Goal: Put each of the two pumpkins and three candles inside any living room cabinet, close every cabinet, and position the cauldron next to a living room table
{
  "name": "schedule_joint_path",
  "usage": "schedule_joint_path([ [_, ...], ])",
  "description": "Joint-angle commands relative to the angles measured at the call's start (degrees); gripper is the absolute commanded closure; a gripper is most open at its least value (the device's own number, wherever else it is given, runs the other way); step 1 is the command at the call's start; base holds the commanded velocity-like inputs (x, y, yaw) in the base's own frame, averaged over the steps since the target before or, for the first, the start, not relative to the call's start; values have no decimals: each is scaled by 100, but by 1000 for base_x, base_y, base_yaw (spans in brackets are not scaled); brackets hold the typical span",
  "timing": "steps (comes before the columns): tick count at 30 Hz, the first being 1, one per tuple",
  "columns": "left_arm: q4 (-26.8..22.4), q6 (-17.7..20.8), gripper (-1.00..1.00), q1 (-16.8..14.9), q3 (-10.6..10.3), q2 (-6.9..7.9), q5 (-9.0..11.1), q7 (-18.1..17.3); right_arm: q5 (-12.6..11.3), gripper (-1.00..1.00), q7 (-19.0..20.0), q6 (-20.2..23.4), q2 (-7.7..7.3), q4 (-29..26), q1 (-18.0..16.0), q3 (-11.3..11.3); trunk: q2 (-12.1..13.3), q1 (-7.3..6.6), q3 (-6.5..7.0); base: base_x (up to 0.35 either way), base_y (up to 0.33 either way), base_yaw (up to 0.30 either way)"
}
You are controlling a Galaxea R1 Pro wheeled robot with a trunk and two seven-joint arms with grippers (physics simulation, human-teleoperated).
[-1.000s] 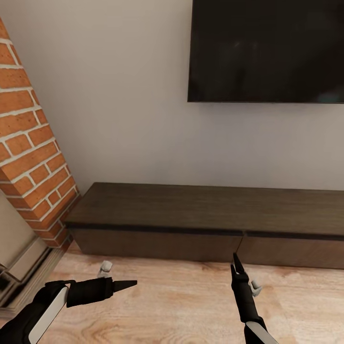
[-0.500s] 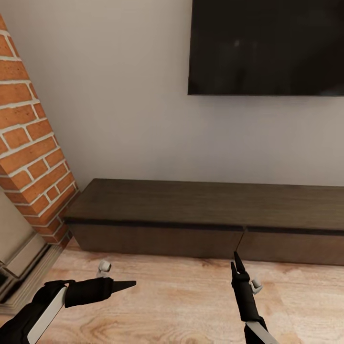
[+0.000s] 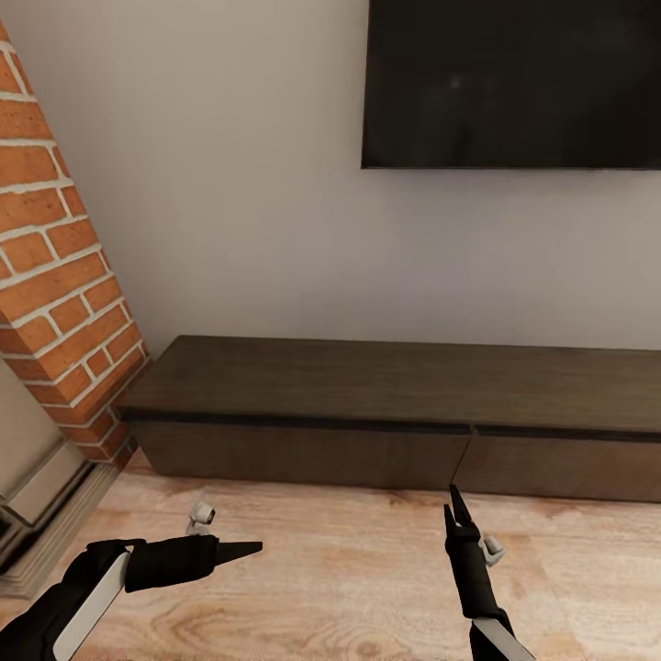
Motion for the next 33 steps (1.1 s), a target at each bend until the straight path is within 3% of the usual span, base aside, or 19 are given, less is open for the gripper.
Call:
schedule_joint_path([
  [1,-2,44,-100,-4,-13,4,41,5,-43,-100,6,-49,-6,4,-4,49,-3,-1,-5,0,0,0],
  [5,-2,48,-100,-3,-14,2,41,4,-43,-100,-4,-48,-6,6,-4,49,-3,-1,-5,0,0,0],
  [10,-1,45,-100,-3,-14,2,42,4,-43,-100,-9,-48,-6,7,-4,49,-203,109,-95,0,0,0],
  [18,-2,47,-100,12,-8,10,42,-3,-43,-100,-32,-49,-6,18,-4,40,-203,109,-95,0,0,0],
  [24,-6,47,-100,23,-3,18,42,-5,-115,-100,-371,-56,0,32,-4,44,-203,109,-95,41,14,0],
  [33,-5,59,-100,24,-5,11,42,-5,-166,-100,-558,-57,1,33,-4,47,-203,109,-95,75,20,0],
])
